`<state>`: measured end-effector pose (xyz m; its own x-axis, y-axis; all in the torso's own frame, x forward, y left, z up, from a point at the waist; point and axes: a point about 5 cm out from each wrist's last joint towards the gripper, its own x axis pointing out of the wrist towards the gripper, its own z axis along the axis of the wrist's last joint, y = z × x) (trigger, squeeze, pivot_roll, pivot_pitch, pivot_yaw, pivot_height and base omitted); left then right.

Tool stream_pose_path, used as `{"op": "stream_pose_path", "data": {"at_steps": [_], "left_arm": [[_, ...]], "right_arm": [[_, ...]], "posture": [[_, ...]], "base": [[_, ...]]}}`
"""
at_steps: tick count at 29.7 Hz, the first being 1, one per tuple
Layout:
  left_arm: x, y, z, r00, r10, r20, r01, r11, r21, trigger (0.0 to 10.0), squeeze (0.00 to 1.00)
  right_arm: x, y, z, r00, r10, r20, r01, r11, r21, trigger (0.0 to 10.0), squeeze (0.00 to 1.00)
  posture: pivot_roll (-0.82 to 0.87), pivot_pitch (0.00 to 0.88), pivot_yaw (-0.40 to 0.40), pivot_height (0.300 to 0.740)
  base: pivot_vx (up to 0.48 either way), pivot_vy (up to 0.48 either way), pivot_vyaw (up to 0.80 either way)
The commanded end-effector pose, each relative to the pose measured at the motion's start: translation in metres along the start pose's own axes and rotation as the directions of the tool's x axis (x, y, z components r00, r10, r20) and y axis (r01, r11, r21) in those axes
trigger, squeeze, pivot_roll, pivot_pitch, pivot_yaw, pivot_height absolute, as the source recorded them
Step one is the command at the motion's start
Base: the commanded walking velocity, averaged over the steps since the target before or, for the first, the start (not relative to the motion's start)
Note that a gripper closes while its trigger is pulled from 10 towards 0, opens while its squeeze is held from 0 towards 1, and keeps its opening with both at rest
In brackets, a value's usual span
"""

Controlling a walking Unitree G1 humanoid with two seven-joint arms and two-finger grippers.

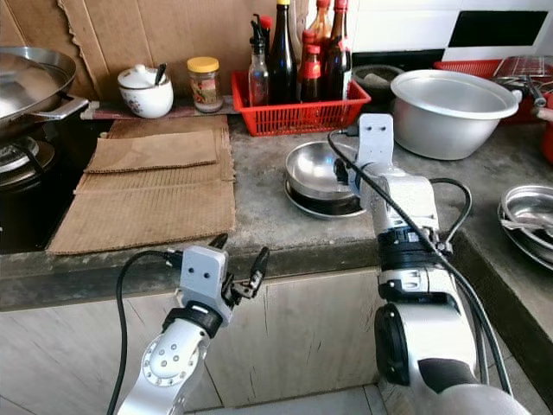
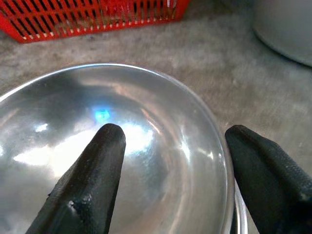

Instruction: Kitchen organization

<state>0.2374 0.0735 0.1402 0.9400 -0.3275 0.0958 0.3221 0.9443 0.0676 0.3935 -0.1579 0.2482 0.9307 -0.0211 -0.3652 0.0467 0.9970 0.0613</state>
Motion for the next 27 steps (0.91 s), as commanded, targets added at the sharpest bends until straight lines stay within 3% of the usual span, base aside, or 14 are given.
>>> {"op": "stream_pose_path", "data": {"at_steps": [1, 12, 20, 21, 22, 27], "left_arm": [[-0.0009, -0.0016, 0.0011, 1.000, -0.002, 0.000, 0.002, 1.000, -0.002, 10.0, 0.00], [0.0005, -0.0004, 0.0008, 1.000, 0.005, -0.004, -0.005, 1.000, -0.001, 10.0, 0.00], [0.0014, 0.0010, 0.0013, 1.000, 0.013, -0.002, -0.013, 1.000, 0.001, 10.0, 0.00], [0.0013, 0.0010, 0.0014, 1.000, 0.012, -0.001, -0.012, 1.000, -0.001, 10.0, 0.00], [0.0014, 0.0010, 0.0015, 1.000, 0.012, 0.001, -0.012, 1.000, -0.004, 10.0, 0.00], [0.0015, 0.0013, 0.0011, 1.000, 0.014, -0.003, -0.014, 1.000, -0.005, 10.0, 0.00]], "right_arm": [[-0.0021, 0.0034, 0.0076, 0.999, 0.023, -0.027, -0.022, 0.999, 0.027, 10.0, 0.00], [-0.0004, 0.0112, 0.0081, 0.982, 0.090, -0.167, -0.087, 0.996, 0.023, 10.0, 0.00], [0.0009, 0.0108, 0.0068, 0.974, 0.087, -0.208, -0.091, 0.996, -0.012, 10.0, 0.00], [0.0012, 0.0104, 0.0062, 0.974, 0.082, -0.210, -0.088, 0.996, -0.017, 4.3, 0.00], [0.0015, 0.0100, 0.0057, 0.974, 0.076, -0.212, -0.081, 0.997, -0.016, 0.0, 0.00], [0.0017, 0.0110, 0.0054, 0.973, 0.079, -0.218, -0.085, 0.996, -0.015, 0.0, 0.00]], "posture": [[0.06, 0.030, -0.071, 0.740], [0.05, 0.042, -0.070, 0.740], [0.05, 0.046, -0.067, 0.740], [0.05, 0.045, -0.067, 0.740], [0.05, 0.046, -0.066, 0.740], [0.05, 0.048, -0.065, 0.740]], "base": [[0.000, 0.000, 0.00], [0.000, 0.000, 0.00], [0.000, 0.000, 0.00], [0.000, 0.000, 0.00], [0.000, 0.000, 0.00], [0.000, 0.000, 0.00]]}}
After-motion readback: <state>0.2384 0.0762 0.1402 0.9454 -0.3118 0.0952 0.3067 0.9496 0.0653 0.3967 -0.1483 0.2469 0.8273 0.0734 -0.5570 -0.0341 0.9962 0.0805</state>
